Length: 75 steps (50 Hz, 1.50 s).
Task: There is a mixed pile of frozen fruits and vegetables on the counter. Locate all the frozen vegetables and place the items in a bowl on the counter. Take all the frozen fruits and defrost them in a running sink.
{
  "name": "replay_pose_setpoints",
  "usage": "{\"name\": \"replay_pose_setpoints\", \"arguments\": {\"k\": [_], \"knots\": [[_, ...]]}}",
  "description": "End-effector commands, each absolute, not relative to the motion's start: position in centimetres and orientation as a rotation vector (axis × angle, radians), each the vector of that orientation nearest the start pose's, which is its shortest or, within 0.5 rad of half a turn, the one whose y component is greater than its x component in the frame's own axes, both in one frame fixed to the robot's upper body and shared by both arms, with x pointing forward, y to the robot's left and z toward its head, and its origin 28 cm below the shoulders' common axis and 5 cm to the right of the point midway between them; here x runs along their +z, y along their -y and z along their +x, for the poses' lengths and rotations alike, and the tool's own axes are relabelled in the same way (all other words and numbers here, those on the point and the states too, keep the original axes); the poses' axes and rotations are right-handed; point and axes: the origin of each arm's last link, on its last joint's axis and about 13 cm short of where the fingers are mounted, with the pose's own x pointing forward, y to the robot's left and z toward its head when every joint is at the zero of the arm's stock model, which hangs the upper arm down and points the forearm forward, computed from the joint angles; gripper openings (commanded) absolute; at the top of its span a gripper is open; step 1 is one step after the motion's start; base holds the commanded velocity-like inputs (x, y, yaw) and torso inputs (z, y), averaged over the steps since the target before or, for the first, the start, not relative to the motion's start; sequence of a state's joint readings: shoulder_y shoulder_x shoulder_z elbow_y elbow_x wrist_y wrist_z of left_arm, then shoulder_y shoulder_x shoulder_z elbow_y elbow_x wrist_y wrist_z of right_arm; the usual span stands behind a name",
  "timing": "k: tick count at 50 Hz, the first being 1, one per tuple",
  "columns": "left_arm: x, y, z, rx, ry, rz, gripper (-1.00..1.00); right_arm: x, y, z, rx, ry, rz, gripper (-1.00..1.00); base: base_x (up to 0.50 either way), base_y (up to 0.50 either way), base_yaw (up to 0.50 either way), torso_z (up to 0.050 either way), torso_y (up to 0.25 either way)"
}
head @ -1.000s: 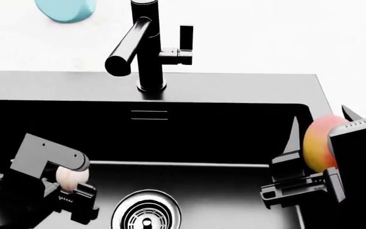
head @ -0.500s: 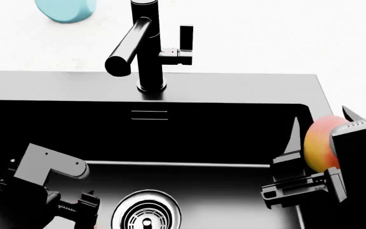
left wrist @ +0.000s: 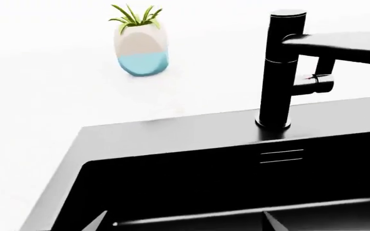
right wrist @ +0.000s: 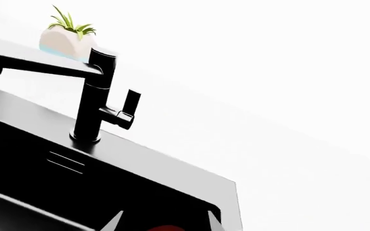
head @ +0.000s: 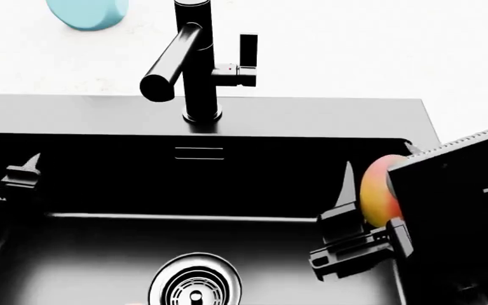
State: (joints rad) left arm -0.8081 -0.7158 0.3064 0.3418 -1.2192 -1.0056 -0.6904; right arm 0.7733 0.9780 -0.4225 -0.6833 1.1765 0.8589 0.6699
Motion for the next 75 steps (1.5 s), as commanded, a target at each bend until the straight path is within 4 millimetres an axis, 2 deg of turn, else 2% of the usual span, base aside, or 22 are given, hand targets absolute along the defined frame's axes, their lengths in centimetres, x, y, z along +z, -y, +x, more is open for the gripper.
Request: {"name": "replay_pose_setpoints", "arguments": {"k": [1,5,14,20,32,47,61,70,71,75], "knots": [[24.5,-27.3,24.3,0.007,-0.140,0.107,1.00,24.6,12.8,23.5,0.142,0.014,-0.359,-1.00,0.00,0.00,0.00,0.000,0.000],[24.8,-27.5,24.1,0.015,-0.129,0.103,1.00,24.6,12.1,24.9,0.192,-0.023,-0.345,-1.00,0.00,0.00,0.00,0.000,0.000],[25.0,-27.7,24.0,0.011,-0.125,0.093,1.00,21.9,10.2,28.7,0.300,-0.148,-0.360,-1.00,0.00,0.00,0.00,0.000,0.000],[25.1,-27.5,23.9,0.003,-0.119,0.094,1.00,20.8,10.1,30.2,0.293,-0.193,-0.327,-1.00,0.00,0.00,0.00,0.000,0.000],[25.2,-27.7,23.7,-0.002,-0.118,0.094,1.00,16.1,10.1,33.3,0.247,-0.307,-0.284,-1.00,0.00,0.00,0.00,0.000,0.000],[25.0,-27.6,23.9,-0.007,-0.123,0.098,1.00,11.9,9.7,33.8,0.277,-0.445,-0.214,-1.00,0.00,0.00,0.00,0.000,0.001],[24.8,-27.7,23.8,-0.008,-0.130,0.103,1.00,11.2,9.6,33.5,0.303,-0.498,-0.211,-1.00,0.00,0.00,0.00,0.001,0.000],[24.8,-27.6,24.0,-0.007,-0.132,0.102,1.00,11.8,9.6,33.5,0.294,-0.486,-0.219,-1.00,0.00,0.00,0.00,0.000,0.000],[24.8,-27.7,24.0,-0.007,-0.132,0.101,1.00,11.9,9.6,33.5,0.290,-0.477,-0.240,1.00,0.00,0.00,0.00,0.000,0.000],[24.7,-27.6,24.1,-0.006,-0.133,0.101,1.00,12.7,9.8,33.5,0.272,-0.451,-0.240,1.00,0.00,0.00,0.00,0.000,0.000]]}}
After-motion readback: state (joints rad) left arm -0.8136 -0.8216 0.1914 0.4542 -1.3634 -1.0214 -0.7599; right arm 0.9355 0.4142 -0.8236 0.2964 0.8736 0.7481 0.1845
